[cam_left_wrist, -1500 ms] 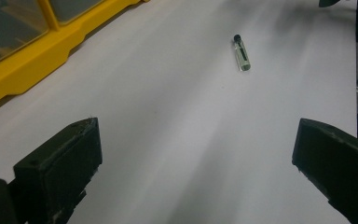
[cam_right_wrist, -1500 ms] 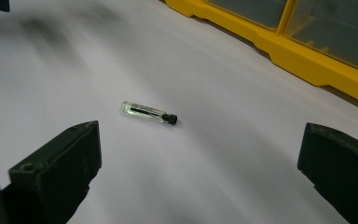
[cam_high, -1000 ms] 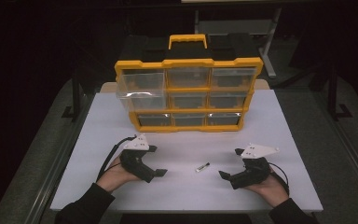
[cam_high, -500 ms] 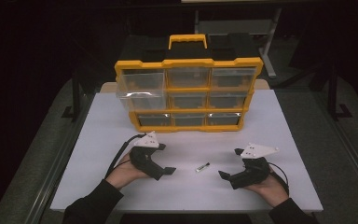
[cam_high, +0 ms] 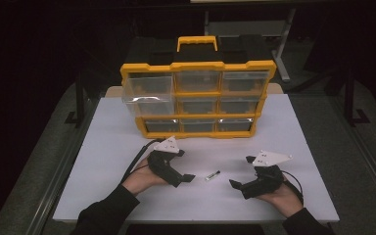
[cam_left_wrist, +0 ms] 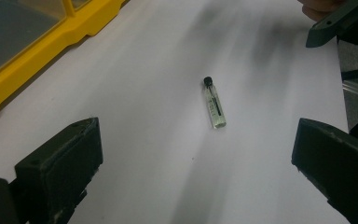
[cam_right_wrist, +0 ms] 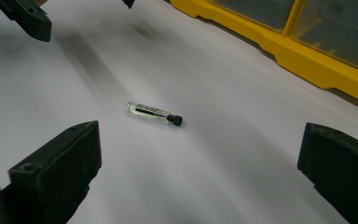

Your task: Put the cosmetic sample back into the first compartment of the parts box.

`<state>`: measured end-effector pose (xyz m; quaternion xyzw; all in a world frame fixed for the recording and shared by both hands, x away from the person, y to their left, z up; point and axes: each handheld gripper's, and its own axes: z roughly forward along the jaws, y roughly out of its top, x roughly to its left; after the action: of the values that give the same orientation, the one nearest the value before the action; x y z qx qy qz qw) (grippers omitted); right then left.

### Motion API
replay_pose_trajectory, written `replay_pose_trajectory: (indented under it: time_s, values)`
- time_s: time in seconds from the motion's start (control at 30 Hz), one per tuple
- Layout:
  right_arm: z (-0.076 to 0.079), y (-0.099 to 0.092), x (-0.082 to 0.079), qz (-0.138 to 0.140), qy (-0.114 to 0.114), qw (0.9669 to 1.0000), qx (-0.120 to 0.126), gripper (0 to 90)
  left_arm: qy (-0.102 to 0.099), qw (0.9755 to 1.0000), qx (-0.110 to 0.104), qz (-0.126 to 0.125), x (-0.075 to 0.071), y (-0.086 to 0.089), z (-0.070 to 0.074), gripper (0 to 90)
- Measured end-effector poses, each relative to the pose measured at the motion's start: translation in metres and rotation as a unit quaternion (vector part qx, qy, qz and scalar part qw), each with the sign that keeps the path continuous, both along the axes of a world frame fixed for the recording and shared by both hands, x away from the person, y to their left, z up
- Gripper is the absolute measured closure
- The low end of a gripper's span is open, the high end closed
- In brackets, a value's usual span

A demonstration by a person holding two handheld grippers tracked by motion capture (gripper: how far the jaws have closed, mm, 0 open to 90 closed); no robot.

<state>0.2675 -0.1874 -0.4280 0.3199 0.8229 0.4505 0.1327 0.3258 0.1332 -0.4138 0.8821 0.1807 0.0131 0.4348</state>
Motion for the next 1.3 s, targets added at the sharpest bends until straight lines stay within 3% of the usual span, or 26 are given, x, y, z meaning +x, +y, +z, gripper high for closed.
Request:
replay_pose_trajectory:
  time_s: [0.6, 0.77, 0.97, 1.0, 1.03, 1.17, 1.3]
  values:
    - [0.0, 0.0, 0.0, 0.0, 0.001, 1.0, 0.0, 0.0, 0.0, 0.9998, 0.008, -0.016, 0.009, -0.027, -0.003, 1.5]
    - [0.0, 0.0, 0.0, 0.0, 0.002, 1.0, -0.001, 0.0, -0.003, 0.9997, 0.016, -0.021, 0.013, -0.038, -0.005, 1.5]
    - [0.0, 0.0, 0.0, 0.001, 0.002, 1.0, -0.002, 0.0, -0.017, 0.998, 0.042, -0.044, 0.015, -0.047, -0.005, 4.0]
    - [0.0, 0.0, 0.001, 0.001, 0.002, 1.0, -0.001, 0.0, -0.01, 0.9991, 0.026, -0.033, 0.013, -0.051, -0.007, 4.6]
    - [0.0, 0.0, 0.001, 0.001, 0.002, 1.0, -0.001, 0.0, -0.009, 0.9992, 0.024, -0.031, 0.013, -0.053, -0.008, 5.0]
    - [0.0, 0.0, 0.001, 0.002, 0.002, 1.0, -0.002, 0.0, -0.007, 0.999, 0.027, -0.034, 0.015, -0.059, -0.009, 6.1]
    - [-0.001, 0.0, 0.001, 0.002, 0.002, 1.0, -0.002, 0.0, -0.005, 0.9988, 0.028, -0.039, 0.015, -0.063, -0.01, 12.9]
